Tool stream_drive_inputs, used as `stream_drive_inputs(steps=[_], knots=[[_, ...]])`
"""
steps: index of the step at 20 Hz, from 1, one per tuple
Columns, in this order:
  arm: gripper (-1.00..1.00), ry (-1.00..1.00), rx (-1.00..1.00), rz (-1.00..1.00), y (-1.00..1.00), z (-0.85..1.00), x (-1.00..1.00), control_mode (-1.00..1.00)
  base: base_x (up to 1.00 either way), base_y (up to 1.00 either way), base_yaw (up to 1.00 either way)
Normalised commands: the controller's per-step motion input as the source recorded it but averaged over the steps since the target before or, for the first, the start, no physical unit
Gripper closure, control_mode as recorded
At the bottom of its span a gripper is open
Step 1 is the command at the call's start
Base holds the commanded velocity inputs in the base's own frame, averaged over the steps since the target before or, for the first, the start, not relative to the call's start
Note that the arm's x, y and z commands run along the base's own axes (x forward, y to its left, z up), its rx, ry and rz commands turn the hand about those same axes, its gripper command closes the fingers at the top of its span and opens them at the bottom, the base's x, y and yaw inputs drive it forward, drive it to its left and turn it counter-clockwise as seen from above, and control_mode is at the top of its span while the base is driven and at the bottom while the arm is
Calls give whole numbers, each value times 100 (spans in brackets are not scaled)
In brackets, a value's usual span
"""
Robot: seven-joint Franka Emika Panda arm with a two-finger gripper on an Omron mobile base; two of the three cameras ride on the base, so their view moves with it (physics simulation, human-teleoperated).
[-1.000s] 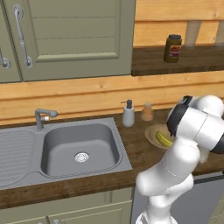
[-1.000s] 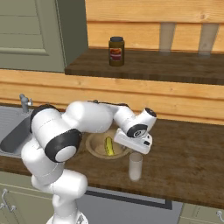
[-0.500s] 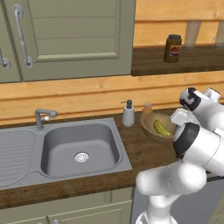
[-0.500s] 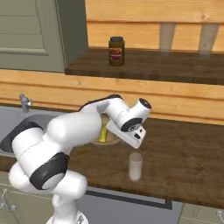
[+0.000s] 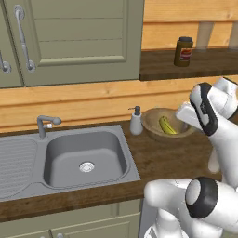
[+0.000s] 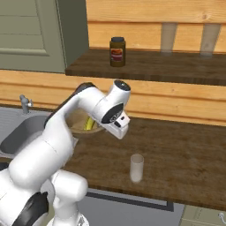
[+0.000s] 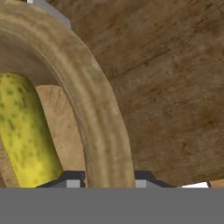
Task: Pick the cucumber from the sink and place it in the bowl. Then pick the bowl and place it in the microwave. Then close the microwave door and press the start button.
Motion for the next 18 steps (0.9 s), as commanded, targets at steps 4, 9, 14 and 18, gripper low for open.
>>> stream_drive_inputs(steps=[4, 9, 14, 18], knots=[[100, -4, -5, -30, 42, 69, -75, -100, 0, 0, 0], [100, -10, 0, -57, 18, 36, -72, -100, 0, 0, 0], [100, -13, 0, -71, 18, 24, -56, -100, 0, 0, 0], [100, -4, 0, -70, 7, 39, -38, -100, 0, 0, 0]])
